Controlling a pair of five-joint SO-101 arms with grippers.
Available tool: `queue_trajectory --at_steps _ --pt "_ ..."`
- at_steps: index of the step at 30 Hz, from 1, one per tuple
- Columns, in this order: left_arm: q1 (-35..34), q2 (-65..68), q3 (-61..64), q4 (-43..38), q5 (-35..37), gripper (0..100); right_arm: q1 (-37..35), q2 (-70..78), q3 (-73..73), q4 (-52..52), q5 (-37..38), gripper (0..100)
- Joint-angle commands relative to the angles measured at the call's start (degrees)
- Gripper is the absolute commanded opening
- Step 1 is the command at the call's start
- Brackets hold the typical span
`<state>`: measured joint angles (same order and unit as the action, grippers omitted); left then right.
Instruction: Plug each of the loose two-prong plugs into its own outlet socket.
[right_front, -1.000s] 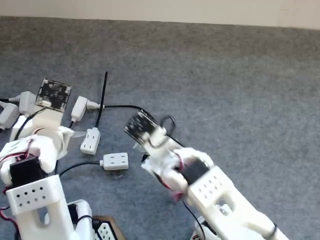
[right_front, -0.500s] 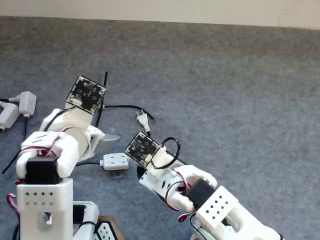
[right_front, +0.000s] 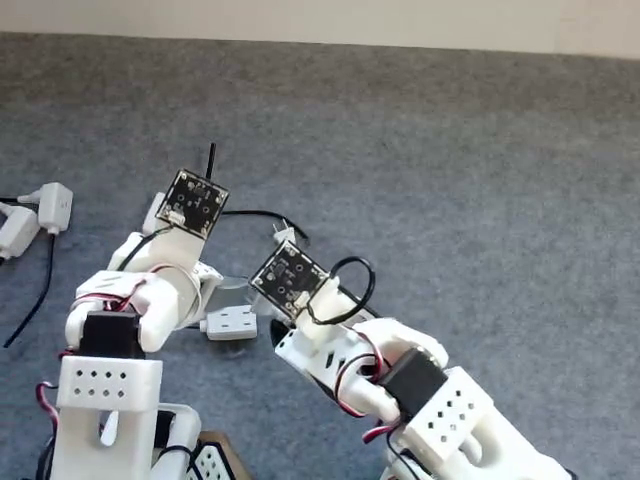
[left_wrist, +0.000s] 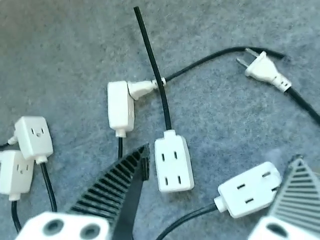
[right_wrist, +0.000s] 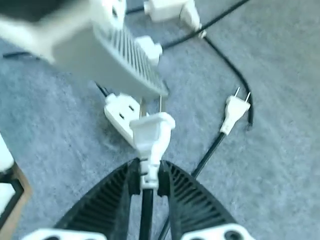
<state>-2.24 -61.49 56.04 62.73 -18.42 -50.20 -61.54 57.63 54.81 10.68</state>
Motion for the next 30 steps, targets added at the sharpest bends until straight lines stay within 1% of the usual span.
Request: queue_trajectory --at_steps 1,7,12,15,19,23,26,30 --pt "1.4 -0.3 0.3 -0.7 0.5 41 -0.4 -0.6 -8.5 2.3 -0.5 0.5" --pt "3.5 -0.4 0.4 -0.4 0.5 41 -0.3 -0.5 -9.4 2.9 -0.5 0.5" --pt "2.9 -0.4 0.4 -0.4 0.3 41 0.2 3.6 -9.6 4.9 -0.2 0.5" --pt "-0.4 -0.4 0.0 -0.6 0.1 41 3.3 7.8 -9.7 5.2 -0.1 0.5" --pt "-4.9 -0.4 -0.6 -0.7 -3.0 41 7.2 12.8 -9.5 5.4 0.8 0.5" --pt "-11.5 0.0 -4.7 -0.7 -4.0 41 10.3 18.9 -7.9 5.3 1.5 0.5" --pt "-15.0 0.0 -7.3 -0.4 -5.5 41 10.2 24.2 -6.0 4.9 1.5 0.5" --pt "-19.1 0.1 -9.2 -0.3 -7.8 41 7.5 31.9 -4.9 2.9 1.6 0.5"
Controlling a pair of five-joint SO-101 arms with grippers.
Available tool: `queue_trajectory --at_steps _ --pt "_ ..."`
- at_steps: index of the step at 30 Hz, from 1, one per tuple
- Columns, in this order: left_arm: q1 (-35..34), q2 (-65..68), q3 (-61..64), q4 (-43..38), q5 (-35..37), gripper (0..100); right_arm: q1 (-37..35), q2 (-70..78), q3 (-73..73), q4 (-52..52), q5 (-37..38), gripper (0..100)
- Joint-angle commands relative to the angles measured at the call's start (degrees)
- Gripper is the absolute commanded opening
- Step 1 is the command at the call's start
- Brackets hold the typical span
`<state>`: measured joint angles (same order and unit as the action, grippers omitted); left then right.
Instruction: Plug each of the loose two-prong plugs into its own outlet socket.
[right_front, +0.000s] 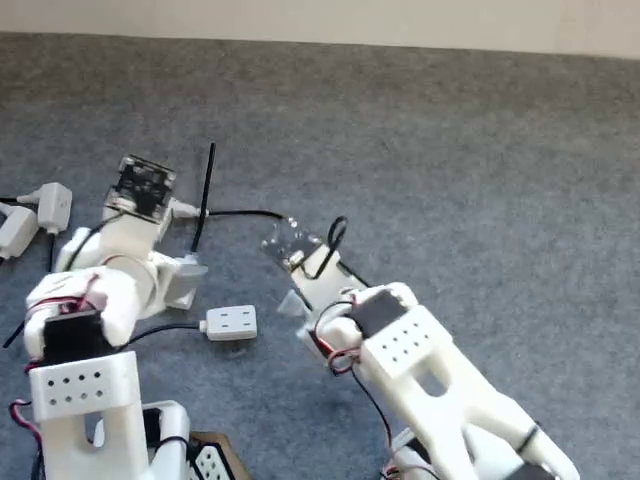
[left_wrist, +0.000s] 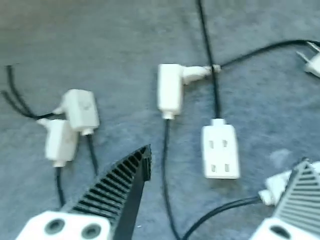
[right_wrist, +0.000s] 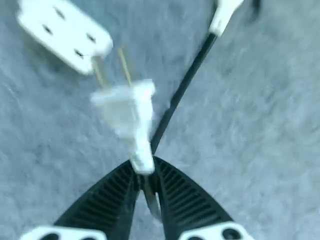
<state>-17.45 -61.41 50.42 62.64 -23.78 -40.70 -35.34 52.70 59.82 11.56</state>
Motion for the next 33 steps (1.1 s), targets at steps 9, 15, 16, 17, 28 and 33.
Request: queue_trajectory --at_steps 9,15,16,17,28,33 --pt "-9.6 0.0 -3.2 -0.5 -7.4 41 -6.0 25.0 -8.5 -2.8 0.7 2.4" --pt "-13.0 0.0 -3.3 -0.7 -11.3 41 -6.3 30.8 -16.0 -2.4 6.9 23.5" --pt "-13.9 0.1 -3.4 -1.2 -12.0 41 -6.3 30.9 -16.7 -2.4 9.3 26.2" --pt "-15.3 0.1 -3.2 -2.4 -12.5 41 -6.3 30.9 -16.9 -2.3 11.8 27.5" --pt "-27.6 25.6 -13.9 -8.4 -19.5 41 -13.9 30.8 -17.7 -0.8 28.7 27.4" --pt "-30.8 42.9 -26.5 -6.4 -22.9 41 -15.0 30.8 -19.2 -1.0 30.9 27.4"
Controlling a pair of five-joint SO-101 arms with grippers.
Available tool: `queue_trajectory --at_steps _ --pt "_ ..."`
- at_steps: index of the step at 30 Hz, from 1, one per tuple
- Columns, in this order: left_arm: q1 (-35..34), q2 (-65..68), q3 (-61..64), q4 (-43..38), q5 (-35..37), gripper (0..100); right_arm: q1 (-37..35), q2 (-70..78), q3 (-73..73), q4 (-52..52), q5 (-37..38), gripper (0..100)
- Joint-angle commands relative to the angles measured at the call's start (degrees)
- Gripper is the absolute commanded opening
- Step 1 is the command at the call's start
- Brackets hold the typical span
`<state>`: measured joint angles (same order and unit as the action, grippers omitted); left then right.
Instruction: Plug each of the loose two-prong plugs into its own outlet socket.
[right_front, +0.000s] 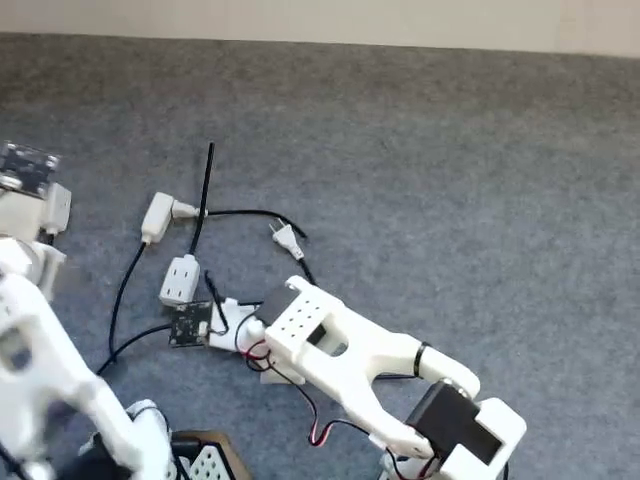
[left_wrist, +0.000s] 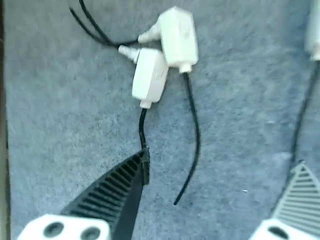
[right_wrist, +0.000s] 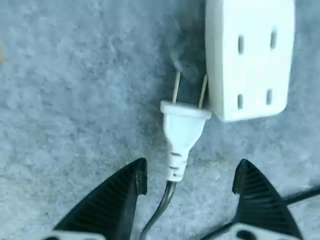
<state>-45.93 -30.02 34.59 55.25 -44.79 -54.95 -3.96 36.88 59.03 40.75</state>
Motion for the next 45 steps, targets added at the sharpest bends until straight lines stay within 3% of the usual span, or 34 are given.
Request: queue_trajectory --at_steps 1,6,10,24,30,37,45 --pt "-2.9 14.6 -13.8 2.5 -1.8 41 -0.8 -0.4 -3.4 -0.3 2.0 27.4" --pt "-4.8 27.9 -26.9 7.2 -1.8 41 -0.8 -0.1 -3.4 -0.4 2.1 27.1" --pt "-6.0 33.6 -31.4 8.5 -1.8 41 -0.8 0.0 -3.2 -0.5 2.1 18.7" --pt "-7.1 34.9 -32.0 8.4 -4.2 41 -2.6 0.7 -2.6 -4.4 1.8 17.2" --pt "-7.8 34.7 -32.0 8.4 -4.2 41 -2.6 9.1 -4.6 -4.4 1.7 16.7" --pt "-8.7 34.8 -32.0 8.2 -4.3 41 -2.2 9.5 -7.3 -4.1 1.6 0.4" --pt "-8.4 34.8 -32.0 8.5 -4.2 41 3.0 9.4 -7.3 -3.6 1.6 0.5"
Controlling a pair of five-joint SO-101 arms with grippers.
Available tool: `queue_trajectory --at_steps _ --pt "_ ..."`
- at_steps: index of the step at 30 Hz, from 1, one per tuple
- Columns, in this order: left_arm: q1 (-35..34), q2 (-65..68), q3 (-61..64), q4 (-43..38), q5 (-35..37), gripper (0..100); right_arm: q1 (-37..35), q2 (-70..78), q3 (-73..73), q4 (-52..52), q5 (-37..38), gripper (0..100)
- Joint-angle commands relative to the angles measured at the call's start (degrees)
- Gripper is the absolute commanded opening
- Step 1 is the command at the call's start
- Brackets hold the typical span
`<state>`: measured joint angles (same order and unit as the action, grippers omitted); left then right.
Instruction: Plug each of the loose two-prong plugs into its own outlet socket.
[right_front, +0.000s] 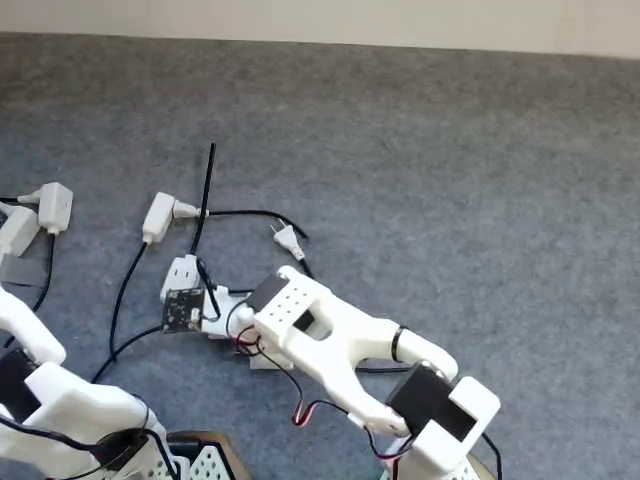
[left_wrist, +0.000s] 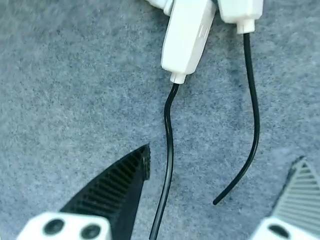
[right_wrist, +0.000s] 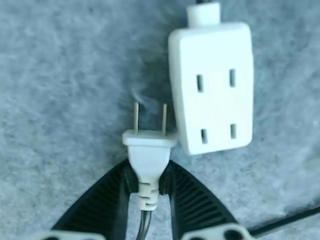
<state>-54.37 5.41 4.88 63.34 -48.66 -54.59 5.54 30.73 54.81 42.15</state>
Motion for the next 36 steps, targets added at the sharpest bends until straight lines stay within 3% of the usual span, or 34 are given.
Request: queue_trajectory --at_steps 1,7,13,19,26,31,36 --pt "0.4 -0.7 -2.2 0.6 -0.2 41 3.0 -0.4 -1.5 1.4 -0.4 0.5" --pt "5.8 -4.0 -2.2 10.5 -0.2 41 7.8 -17.4 -0.2 0.7 -12.7 0.5" --pt "17.5 -18.2 3.3 16.6 5.5 41 10.3 -43.8 20.6 -11.6 -21.4 0.5" --pt "32.0 -37.8 18.2 15.6 11.8 41 9.5 -58.1 32.0 -12.3 -26.8 0.5" --pt "45.2 -59.5 34.7 7.2 23.3 41 6.5 -62.6 36.4 -16.6 -31.1 0.5" --pt "52.2 -70.7 42.5 2.6 29.8 41 2.9 -62.6 36.8 -17.1 -32.1 0.5" --pt "54.5 -75.6 46.6 1.6 31.1 41 2.9 -62.7 36.6 -16.9 -33.8 0.5"
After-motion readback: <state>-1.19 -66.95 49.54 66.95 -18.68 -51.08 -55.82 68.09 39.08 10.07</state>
